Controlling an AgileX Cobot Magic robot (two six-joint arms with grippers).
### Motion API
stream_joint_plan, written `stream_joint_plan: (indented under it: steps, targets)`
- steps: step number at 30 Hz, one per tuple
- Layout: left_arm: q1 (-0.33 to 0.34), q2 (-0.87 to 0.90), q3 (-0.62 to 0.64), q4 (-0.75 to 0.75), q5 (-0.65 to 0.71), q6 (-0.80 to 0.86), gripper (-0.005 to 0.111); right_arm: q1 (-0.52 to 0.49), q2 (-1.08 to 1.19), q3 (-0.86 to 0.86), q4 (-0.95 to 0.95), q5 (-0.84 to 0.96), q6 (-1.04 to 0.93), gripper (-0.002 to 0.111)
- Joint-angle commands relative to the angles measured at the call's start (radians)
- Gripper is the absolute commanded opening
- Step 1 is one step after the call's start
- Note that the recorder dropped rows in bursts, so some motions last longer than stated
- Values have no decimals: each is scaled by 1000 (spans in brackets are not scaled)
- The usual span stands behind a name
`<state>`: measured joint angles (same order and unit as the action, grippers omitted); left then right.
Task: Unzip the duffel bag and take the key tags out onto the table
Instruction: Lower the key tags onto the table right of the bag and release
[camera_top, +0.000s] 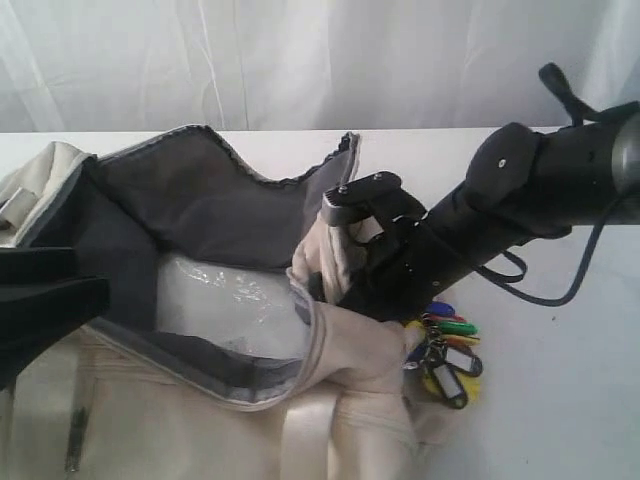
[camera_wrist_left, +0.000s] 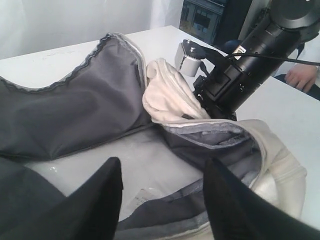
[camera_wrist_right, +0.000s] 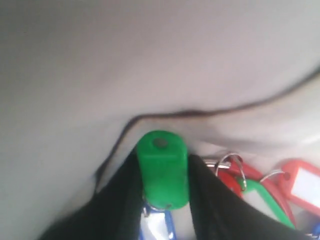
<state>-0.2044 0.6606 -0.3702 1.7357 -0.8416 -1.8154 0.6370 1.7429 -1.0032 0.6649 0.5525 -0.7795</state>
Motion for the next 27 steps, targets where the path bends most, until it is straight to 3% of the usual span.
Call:
stream_joint_plan:
  steps: [1, 6, 12, 16, 20, 27]
  targets:
    - [1, -8, 8, 9, -4, 7, 54, 37, 4, -24, 57, -43, -27, 0]
    - [1, -8, 8, 9, -4, 7, 54, 3, -51, -32, -48, -22, 36, 0]
    - [1, -8, 8, 9, -4, 7, 54, -113, -222, -32, -526, 154, 321, 0]
    - [1, -8, 8, 9, -4, 7, 54, -150, -252, -30, -703, 247, 386, 0]
    - [1, -8, 8, 9, -4, 7, 54, -160, -252, -30, -912, 254, 580, 0]
    - [1, -8, 8, 9, -4, 7, 54, -160, -252, -30, -938, 208, 608, 0]
